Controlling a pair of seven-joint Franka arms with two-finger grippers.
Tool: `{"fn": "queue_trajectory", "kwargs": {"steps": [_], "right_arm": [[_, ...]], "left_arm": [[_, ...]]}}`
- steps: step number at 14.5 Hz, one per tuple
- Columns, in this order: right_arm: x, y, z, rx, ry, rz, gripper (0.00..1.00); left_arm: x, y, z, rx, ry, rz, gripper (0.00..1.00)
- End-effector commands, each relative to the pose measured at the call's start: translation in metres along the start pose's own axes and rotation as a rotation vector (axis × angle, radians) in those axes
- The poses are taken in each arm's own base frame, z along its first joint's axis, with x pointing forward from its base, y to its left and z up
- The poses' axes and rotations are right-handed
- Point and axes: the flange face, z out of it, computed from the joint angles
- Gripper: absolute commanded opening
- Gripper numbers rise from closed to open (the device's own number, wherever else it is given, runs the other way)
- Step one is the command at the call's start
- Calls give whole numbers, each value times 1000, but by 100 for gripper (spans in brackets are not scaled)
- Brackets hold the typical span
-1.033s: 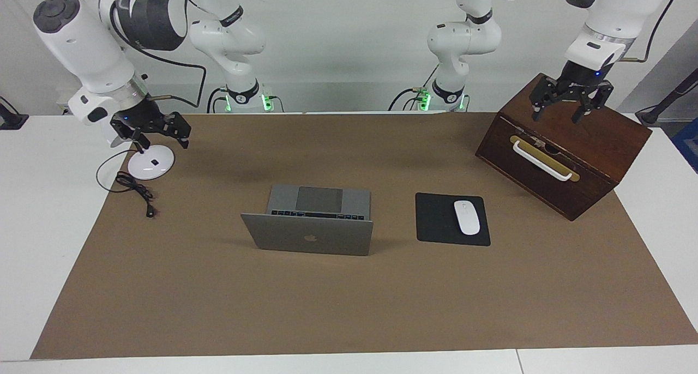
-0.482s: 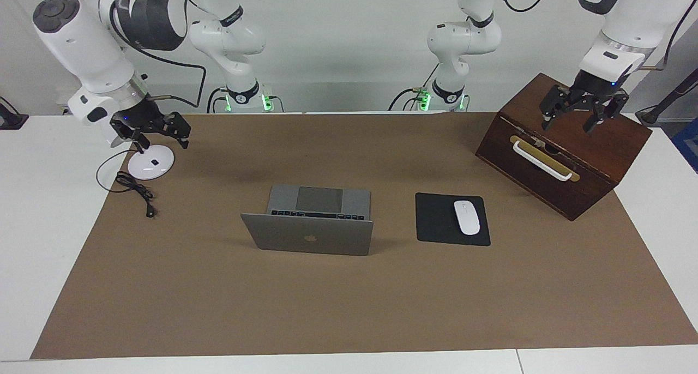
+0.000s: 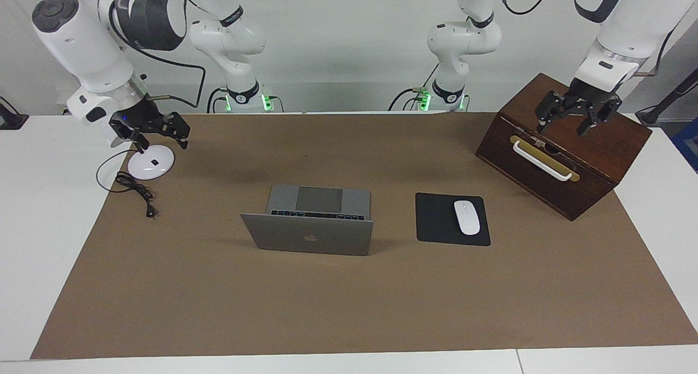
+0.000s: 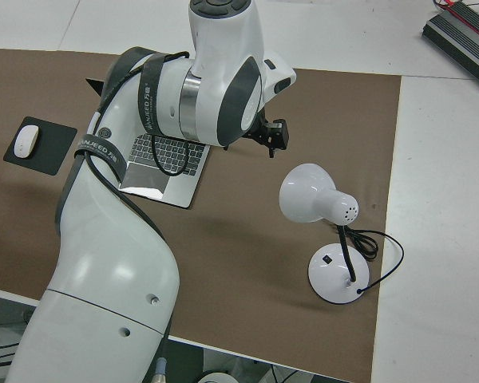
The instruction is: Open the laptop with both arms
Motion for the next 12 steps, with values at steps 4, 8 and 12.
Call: {"fn": "queue_trajectory", "kwargs": {"steps": [4,8,12], "right_arm": [[-2,6,-2,-27,12,-18,100],[-2,8,-2,-35,12,-18,100],[-2,8,-2,-35,12,-18,100]], "left_arm": [[-4,4,-1,1,-2,-65,100],[-5,4,0,1,-9,-75,100],[-4,4,0,1,-6,-77,100]]}}
